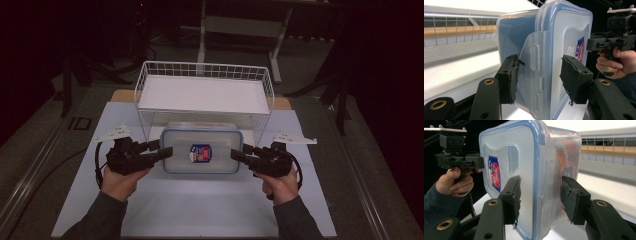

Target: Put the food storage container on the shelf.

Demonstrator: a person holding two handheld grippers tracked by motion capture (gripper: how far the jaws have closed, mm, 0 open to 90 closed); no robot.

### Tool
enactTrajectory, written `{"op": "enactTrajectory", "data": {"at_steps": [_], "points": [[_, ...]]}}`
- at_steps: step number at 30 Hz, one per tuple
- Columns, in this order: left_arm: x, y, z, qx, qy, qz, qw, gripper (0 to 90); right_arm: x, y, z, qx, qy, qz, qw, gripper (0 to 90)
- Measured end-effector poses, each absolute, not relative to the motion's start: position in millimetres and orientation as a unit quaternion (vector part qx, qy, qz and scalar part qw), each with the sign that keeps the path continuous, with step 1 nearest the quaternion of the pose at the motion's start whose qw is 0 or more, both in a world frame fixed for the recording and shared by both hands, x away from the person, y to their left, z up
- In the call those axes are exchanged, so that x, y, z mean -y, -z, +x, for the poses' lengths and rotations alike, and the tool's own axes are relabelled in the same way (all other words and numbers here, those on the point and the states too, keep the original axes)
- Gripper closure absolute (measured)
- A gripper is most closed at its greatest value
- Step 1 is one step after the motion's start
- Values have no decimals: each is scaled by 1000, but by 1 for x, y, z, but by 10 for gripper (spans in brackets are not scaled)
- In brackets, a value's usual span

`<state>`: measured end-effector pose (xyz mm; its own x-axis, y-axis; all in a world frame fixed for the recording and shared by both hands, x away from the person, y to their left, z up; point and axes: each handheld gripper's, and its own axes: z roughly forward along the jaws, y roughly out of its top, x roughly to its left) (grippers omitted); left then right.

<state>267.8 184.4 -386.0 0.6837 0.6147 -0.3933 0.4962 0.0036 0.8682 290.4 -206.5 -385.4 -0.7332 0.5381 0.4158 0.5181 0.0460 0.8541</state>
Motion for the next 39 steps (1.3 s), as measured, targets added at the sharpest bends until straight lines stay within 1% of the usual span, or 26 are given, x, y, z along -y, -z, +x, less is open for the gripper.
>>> {"op": "enactTrajectory", "data": {"at_steps": [8, 27, 31, 39], "points": [[-186, 372, 272, -387, -61, 699, 598, 491, 205, 367, 296, -727, -589, 352, 25, 515], [-188, 342, 295, -364, -91, 694, 615, 492, 203, 346, 315, -712, -616, 334, 46, 515], [-187, 339, 300, -359, -94, 692, 619, 492, 204, 341, 319, -711, -619, 329, 56, 515], [-185, 338, 311, -358, -94, 688, 624, 492, 207, 337, 328, -709, -621, 329, 62, 516]]}}
